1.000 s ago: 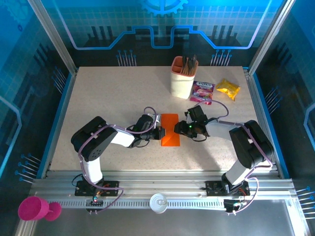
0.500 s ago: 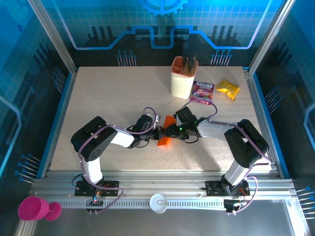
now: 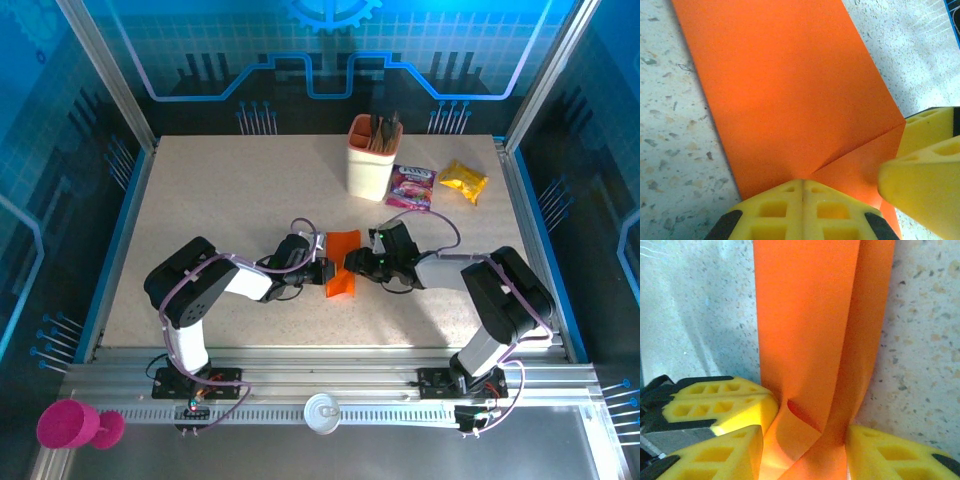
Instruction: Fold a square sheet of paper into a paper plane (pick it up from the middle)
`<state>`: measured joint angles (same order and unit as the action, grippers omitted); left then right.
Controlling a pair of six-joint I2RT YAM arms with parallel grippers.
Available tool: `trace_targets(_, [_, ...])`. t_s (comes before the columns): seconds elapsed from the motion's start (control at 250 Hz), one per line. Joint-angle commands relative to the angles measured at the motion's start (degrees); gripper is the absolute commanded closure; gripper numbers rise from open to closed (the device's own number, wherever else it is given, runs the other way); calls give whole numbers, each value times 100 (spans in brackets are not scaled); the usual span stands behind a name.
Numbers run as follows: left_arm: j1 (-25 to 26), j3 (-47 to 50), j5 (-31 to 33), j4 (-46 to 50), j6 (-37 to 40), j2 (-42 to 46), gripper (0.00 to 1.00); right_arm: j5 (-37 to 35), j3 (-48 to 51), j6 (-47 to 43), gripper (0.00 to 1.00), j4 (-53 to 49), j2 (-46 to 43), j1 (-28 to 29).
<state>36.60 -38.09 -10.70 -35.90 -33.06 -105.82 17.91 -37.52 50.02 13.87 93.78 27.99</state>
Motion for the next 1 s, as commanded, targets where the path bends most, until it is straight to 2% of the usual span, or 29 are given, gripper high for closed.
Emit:
trace_targets(0.0, [-128,187,15,437,1,-133,100,321,164,257,53,981,73,-113])
trace_targets(0.144, [-136,194,9,448,6,-118,100,510,344,437,53,1649,213,-214])
trace_targets(0.336, [-144,198,12,473,22,-97,100,672,324,480,53,1974,420,-249])
trace_targets(0.995, [-162,183,10,582,52,-41,100,1059,-440,-89,52,1759,1314,-755])
